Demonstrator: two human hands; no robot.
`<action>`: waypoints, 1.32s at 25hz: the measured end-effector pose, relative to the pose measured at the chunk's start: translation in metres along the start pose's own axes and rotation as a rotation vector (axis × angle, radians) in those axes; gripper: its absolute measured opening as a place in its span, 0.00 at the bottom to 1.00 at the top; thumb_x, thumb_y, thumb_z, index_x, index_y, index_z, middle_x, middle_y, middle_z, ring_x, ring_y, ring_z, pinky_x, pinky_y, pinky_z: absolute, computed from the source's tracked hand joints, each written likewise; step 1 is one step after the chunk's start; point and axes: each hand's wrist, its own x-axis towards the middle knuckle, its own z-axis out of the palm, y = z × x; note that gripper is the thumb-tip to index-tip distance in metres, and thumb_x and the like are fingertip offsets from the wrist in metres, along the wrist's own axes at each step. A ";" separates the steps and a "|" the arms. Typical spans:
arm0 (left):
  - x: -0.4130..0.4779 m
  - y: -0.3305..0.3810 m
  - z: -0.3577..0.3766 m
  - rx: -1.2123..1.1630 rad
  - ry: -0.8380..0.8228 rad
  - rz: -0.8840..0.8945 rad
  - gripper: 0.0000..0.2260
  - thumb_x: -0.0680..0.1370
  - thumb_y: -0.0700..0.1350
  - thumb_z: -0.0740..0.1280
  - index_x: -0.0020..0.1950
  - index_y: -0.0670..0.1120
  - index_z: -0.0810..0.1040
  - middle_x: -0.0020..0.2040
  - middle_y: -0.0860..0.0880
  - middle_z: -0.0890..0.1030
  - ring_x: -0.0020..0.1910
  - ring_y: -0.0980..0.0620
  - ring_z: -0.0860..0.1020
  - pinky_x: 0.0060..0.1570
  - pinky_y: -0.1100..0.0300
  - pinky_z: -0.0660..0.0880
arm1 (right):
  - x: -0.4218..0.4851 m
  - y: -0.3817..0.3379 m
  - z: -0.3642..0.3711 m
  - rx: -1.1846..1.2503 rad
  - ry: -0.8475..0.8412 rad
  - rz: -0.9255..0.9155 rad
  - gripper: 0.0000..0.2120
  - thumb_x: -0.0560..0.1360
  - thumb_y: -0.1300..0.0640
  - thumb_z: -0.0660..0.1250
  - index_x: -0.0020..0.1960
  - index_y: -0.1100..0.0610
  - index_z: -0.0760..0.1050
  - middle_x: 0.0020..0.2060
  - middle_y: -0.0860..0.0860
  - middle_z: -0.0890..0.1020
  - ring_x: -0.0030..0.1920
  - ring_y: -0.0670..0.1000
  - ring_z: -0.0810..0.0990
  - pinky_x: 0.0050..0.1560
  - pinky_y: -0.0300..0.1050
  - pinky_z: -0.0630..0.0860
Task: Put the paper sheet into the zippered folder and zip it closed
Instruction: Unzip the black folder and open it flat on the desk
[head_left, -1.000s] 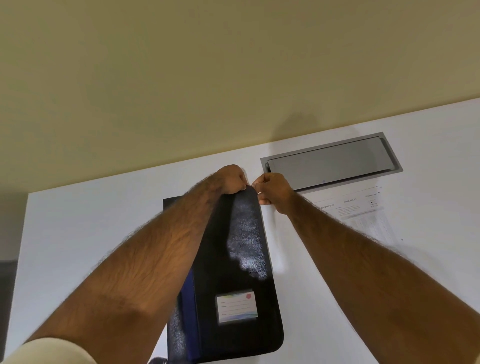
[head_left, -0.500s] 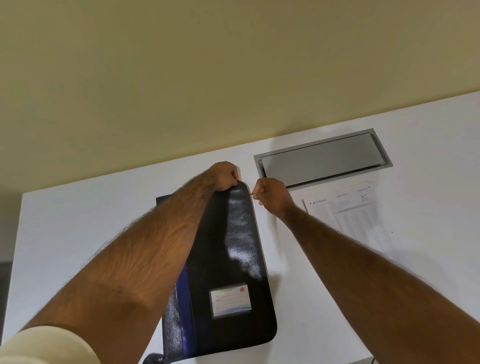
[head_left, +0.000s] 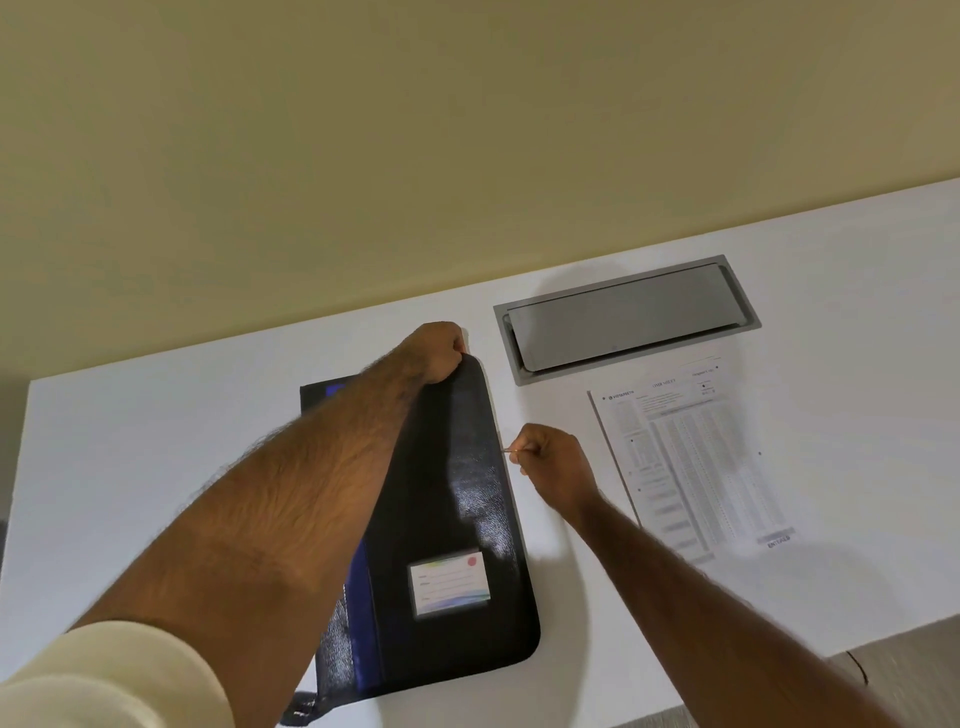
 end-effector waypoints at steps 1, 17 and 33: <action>-0.006 0.003 0.003 0.076 0.048 0.032 0.09 0.80 0.38 0.63 0.59 0.43 0.77 0.60 0.42 0.79 0.59 0.43 0.76 0.57 0.53 0.73 | -0.006 0.003 0.002 0.016 0.017 0.002 0.13 0.76 0.62 0.67 0.34 0.51 0.76 0.33 0.47 0.82 0.38 0.50 0.82 0.44 0.48 0.82; -0.064 0.027 0.051 0.776 0.082 0.607 0.09 0.78 0.37 0.68 0.57 0.45 0.79 0.56 0.46 0.79 0.57 0.45 0.75 0.53 0.51 0.72 | -0.039 0.013 0.009 0.147 0.073 0.084 0.09 0.73 0.65 0.67 0.37 0.54 0.78 0.32 0.49 0.83 0.37 0.54 0.83 0.44 0.53 0.81; -0.087 0.045 0.051 0.513 -0.023 0.530 0.22 0.78 0.35 0.64 0.71 0.48 0.74 0.68 0.48 0.75 0.66 0.46 0.73 0.66 0.49 0.72 | -0.137 0.073 0.019 0.123 0.042 0.162 0.11 0.71 0.66 0.69 0.38 0.50 0.78 0.33 0.47 0.83 0.34 0.47 0.81 0.39 0.50 0.79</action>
